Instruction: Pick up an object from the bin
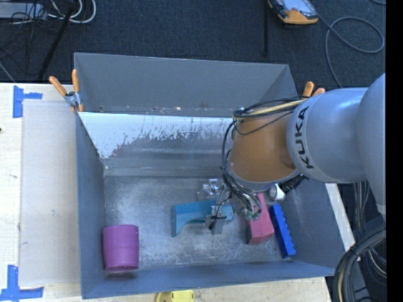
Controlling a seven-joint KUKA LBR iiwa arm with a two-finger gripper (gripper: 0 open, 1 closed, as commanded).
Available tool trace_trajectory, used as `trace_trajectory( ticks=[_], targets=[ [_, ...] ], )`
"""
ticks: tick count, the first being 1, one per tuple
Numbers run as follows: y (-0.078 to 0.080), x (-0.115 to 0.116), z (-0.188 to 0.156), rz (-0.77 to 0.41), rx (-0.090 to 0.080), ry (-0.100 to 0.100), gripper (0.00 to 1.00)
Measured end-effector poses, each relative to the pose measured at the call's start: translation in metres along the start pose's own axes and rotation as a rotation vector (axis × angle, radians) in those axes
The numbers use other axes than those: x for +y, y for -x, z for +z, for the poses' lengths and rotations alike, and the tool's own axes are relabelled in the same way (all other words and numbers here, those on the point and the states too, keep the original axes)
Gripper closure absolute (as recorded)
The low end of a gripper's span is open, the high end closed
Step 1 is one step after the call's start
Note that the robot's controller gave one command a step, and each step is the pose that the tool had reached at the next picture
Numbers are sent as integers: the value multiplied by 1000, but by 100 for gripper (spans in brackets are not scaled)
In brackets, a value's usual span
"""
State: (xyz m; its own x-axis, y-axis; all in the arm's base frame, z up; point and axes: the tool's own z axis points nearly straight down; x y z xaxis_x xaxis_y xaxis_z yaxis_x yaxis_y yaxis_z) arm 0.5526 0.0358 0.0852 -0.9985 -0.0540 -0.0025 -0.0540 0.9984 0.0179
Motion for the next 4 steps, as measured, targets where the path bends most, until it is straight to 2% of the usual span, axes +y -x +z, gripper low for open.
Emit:
trace_trajectory(
  ticks=[1,2,3,4],
  targets=[
    [-2,-8,6,2,1,-15,0],
    [-2,-12,7,7,-4,-17,100],
    [-2,-12,7,8,-4,-17,100],
    [12,-37,8,28,-1,-8,100]
  ],
)
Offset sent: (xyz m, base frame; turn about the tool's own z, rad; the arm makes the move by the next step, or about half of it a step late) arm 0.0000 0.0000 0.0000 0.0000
